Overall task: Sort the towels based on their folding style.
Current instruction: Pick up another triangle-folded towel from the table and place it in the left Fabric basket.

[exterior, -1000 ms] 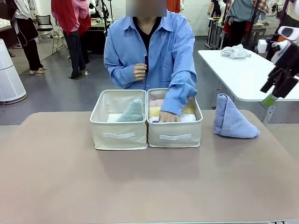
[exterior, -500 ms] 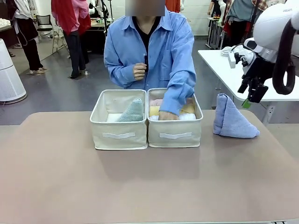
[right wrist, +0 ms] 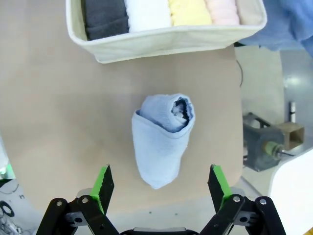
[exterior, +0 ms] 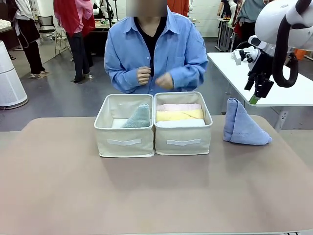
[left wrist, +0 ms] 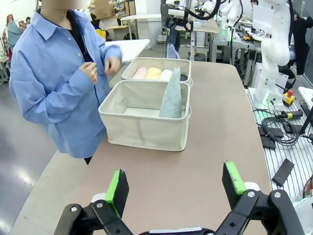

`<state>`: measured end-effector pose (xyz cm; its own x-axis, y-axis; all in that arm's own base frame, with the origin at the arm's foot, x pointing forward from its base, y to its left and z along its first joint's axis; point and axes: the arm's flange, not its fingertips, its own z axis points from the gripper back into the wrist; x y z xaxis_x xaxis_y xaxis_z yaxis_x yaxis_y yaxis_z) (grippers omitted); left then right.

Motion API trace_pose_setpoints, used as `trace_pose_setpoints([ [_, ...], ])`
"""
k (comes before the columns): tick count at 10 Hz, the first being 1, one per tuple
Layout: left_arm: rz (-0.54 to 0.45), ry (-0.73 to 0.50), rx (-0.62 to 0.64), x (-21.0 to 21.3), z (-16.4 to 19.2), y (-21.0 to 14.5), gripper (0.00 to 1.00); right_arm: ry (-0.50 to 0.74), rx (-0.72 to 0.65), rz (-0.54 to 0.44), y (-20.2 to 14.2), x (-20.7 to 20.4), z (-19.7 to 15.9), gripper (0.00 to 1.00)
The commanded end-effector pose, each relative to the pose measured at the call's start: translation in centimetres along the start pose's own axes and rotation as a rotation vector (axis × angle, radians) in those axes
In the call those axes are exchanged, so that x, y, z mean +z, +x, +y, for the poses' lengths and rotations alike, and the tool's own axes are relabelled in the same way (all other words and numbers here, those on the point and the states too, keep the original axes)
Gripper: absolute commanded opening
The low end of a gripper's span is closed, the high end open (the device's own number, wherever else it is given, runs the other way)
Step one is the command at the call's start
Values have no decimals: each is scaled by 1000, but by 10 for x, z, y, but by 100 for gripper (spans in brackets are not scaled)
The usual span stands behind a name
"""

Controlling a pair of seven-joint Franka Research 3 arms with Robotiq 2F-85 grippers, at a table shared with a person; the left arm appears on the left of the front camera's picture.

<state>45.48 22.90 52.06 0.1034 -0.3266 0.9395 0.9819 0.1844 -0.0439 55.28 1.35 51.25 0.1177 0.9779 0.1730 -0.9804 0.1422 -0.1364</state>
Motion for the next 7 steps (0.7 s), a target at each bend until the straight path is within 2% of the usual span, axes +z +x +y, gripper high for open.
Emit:
trace_pose_setpoints([
  [1,-5,-6,-3,2,-1,1,100,87,10,-45,3,-6,-21,100],
  [3,-5,-6,-3,2,-1,1,100,162,-8,-55,1,-19,-27,100],
  [7,-5,-6,-3,2,-1,1,100,179,-17,-96,-6,-29,-32,100],
])
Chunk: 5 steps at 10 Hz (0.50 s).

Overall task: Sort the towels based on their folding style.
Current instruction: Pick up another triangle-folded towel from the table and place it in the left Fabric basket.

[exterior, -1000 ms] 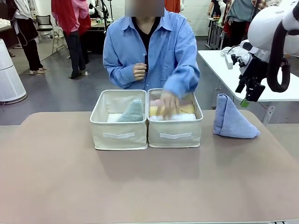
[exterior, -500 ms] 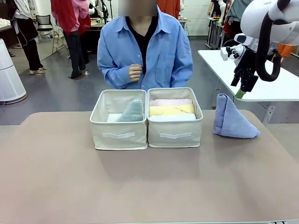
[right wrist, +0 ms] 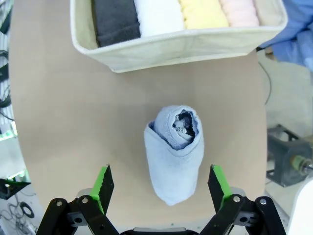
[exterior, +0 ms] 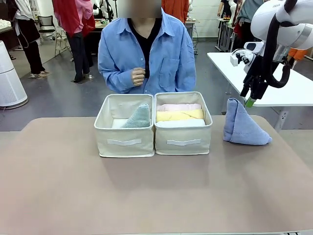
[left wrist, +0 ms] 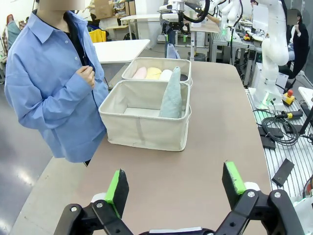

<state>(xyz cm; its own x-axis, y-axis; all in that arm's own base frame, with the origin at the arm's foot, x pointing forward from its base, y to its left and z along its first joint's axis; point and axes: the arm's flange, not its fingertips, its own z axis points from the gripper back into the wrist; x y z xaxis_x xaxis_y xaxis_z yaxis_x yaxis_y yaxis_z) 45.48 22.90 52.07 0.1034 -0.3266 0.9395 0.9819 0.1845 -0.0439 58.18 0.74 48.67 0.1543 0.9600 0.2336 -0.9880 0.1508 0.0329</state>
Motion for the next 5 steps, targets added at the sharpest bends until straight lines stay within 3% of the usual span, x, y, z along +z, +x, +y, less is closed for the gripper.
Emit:
trace_pose_setpoints([
  [1,-5,-6,-3,2,-1,1,100,31,21,-48,3,2,-2,100],
  [2,-5,-6,-3,2,-1,1,100,0,0,0,0,0,0,100],
  [5,-5,-6,-3,2,-1,1,100,8,1,-9,1,0,1,100],
])
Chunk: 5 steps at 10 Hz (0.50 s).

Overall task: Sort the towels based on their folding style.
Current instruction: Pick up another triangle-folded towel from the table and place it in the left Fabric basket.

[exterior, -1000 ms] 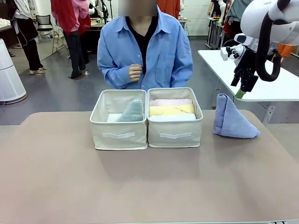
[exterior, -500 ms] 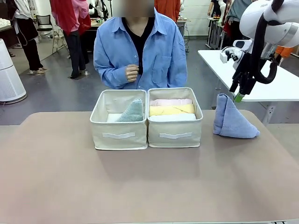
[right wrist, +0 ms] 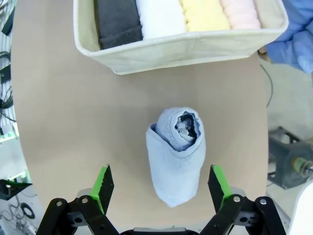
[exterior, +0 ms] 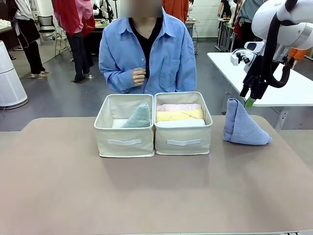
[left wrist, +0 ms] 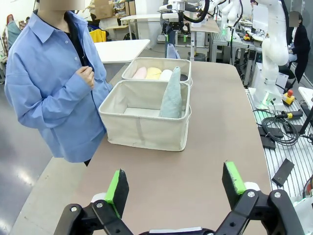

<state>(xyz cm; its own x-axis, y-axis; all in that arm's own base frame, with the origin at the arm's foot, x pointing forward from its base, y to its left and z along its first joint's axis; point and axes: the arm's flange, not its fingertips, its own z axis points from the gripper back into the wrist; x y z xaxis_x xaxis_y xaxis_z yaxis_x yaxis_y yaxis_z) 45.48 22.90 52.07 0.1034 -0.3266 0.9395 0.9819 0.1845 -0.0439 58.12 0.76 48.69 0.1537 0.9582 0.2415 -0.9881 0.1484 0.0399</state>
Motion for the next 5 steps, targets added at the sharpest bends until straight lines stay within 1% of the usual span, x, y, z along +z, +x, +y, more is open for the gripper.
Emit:
trace_pose_setpoints([
  [1,-5,-6,-3,2,-1,1,100,-31,48,-34,1,-3,0,100],
  [2,-5,-6,-3,2,-1,1,100,-39,57,-99,2,-8,-7,100],
  [3,-5,-6,-3,2,-1,1,100,-54,60,-97,3,-11,-11,100],
  [5,-5,-6,-3,2,-1,1,100,-47,55,-93,2,-19,-19,100],
])
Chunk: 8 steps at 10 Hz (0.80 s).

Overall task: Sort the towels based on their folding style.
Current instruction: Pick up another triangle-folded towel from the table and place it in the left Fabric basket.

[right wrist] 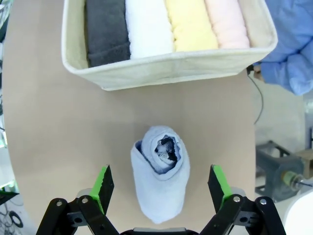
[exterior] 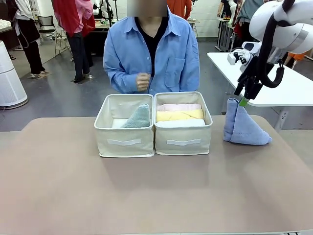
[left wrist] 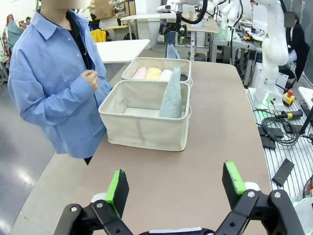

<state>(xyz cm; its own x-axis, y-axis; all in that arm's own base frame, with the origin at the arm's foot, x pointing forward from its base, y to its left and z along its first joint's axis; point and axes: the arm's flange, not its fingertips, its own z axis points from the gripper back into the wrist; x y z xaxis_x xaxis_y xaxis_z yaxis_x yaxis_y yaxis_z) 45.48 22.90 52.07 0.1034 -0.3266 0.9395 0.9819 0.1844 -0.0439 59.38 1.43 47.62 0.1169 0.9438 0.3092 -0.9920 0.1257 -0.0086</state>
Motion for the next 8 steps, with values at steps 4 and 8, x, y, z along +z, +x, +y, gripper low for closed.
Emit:
trace_pose_setpoints([
  [4,-5,-6,-2,2,-1,1,100,21,34,-29,-5,-17,-13,100],
  [8,-5,-6,-2,2,-1,1,100,52,24,-16,-10,-36,-20,100],
])
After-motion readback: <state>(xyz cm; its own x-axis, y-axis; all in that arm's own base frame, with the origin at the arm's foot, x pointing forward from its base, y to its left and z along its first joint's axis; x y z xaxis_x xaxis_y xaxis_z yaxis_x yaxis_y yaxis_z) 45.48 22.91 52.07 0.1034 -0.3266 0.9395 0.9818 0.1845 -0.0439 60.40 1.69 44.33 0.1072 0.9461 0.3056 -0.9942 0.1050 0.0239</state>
